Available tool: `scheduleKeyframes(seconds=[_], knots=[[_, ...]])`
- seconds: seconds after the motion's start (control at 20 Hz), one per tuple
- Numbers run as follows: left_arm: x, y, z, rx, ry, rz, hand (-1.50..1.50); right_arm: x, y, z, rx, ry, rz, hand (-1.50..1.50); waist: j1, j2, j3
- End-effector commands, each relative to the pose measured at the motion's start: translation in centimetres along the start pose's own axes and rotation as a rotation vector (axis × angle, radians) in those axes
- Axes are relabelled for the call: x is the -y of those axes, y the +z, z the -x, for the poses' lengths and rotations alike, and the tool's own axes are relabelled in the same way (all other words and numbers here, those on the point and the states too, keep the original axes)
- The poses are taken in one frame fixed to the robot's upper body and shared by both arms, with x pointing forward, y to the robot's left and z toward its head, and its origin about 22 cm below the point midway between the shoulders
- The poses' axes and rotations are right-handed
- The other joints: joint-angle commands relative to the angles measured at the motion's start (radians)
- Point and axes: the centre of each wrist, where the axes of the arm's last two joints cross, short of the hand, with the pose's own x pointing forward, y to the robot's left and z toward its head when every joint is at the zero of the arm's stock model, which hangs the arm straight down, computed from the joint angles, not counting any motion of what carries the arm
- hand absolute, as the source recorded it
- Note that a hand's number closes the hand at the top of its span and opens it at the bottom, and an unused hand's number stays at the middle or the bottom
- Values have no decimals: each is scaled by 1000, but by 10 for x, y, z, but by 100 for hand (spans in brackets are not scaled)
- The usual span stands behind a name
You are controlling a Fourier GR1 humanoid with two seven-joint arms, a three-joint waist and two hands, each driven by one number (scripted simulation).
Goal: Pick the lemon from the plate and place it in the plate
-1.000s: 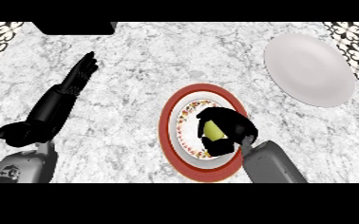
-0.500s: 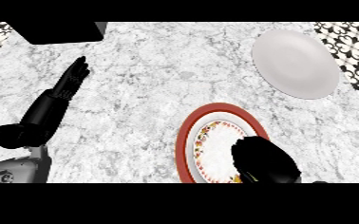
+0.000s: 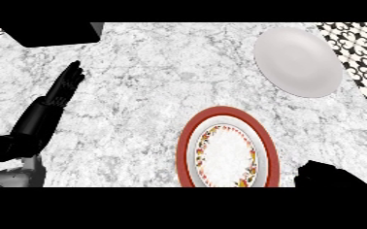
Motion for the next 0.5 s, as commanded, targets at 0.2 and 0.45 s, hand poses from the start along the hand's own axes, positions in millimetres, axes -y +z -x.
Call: scheduleKeyframes(seconds=[0.2, 0.45], knots=[[-1, 2, -14, 9, -4, 9, 0, 37, 61, 22, -71, -42, 179, 150, 21, 6, -1], [3, -5, -18, 36, 0, 44, 0, 69, 80, 46, -163, -47, 333, 150, 43, 12, -3]])
